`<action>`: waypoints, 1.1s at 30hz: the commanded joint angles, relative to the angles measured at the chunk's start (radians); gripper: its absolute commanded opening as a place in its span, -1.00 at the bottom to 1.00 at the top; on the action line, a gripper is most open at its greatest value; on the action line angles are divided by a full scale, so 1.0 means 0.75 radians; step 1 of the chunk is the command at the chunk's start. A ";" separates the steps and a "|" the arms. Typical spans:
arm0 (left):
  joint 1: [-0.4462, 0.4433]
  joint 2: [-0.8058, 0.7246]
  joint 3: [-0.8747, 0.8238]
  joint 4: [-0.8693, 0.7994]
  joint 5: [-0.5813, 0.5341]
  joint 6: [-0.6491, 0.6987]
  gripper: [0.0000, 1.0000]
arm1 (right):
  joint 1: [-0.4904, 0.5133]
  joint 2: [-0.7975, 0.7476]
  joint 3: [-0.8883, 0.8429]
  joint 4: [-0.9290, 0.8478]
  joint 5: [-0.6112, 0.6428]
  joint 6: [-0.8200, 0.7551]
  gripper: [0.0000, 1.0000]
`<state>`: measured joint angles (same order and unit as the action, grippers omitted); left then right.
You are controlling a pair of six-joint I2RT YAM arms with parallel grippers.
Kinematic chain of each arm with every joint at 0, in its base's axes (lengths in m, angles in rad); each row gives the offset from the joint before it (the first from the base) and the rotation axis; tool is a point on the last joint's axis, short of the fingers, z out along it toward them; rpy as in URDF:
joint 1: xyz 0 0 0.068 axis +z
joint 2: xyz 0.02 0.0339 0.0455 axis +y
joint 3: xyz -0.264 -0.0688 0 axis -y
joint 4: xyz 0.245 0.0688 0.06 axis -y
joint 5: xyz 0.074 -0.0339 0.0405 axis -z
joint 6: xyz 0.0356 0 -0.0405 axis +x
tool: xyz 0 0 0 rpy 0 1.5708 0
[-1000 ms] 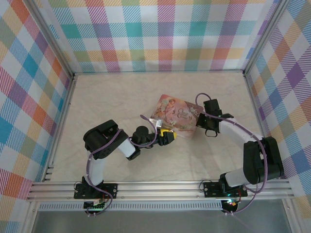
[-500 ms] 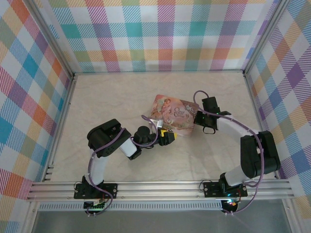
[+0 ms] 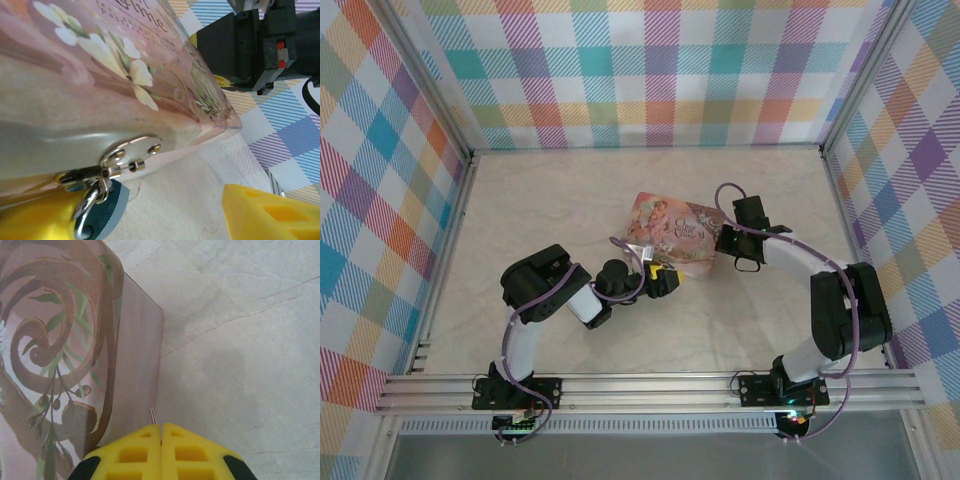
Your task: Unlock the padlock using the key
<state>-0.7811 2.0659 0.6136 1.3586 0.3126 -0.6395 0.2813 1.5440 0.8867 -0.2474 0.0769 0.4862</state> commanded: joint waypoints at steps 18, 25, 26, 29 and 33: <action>0.091 -0.047 -0.017 -0.138 0.069 0.004 0.10 | 0.048 0.029 0.064 0.028 -0.071 0.015 -1.00; 0.088 -0.033 0.016 -0.149 0.090 -0.016 0.23 | 0.067 0.056 0.067 0.043 -0.081 0.033 -1.00; 0.089 -0.032 0.018 -0.150 0.090 -0.020 0.24 | 0.068 0.058 0.067 0.044 -0.076 0.031 -1.00; 0.089 -0.030 0.018 -0.153 0.111 -0.024 0.22 | 0.067 0.060 0.069 0.043 -0.065 0.027 -1.00; 0.089 -0.018 -0.003 -0.094 0.147 -0.050 0.01 | 0.067 0.059 0.073 0.042 -0.060 0.021 -1.00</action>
<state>-0.7212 2.0411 0.6128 1.2747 0.3767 -0.6621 0.3145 1.5768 0.9165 -0.2253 0.0658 0.4942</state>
